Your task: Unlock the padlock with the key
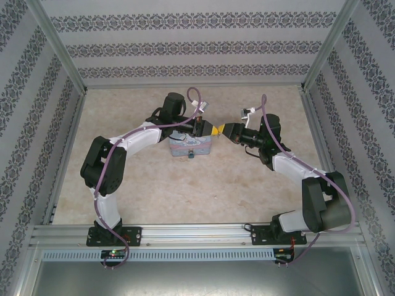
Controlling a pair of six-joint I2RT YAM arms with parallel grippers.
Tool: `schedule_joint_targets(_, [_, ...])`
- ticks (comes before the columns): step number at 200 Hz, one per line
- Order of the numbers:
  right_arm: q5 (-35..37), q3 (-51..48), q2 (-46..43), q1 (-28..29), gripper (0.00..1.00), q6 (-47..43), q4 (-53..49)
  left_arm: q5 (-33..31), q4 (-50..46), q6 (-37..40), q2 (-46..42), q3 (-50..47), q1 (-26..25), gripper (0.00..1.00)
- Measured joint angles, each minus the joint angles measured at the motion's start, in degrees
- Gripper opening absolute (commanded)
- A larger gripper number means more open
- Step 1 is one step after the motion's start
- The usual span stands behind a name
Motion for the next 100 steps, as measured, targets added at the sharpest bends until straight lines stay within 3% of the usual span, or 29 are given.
schedule_joint_targets(100, [-0.3,-0.8,0.0,0.0,0.27,0.3,1.1,0.2,0.3,0.0,0.0,-0.3,0.0,0.0])
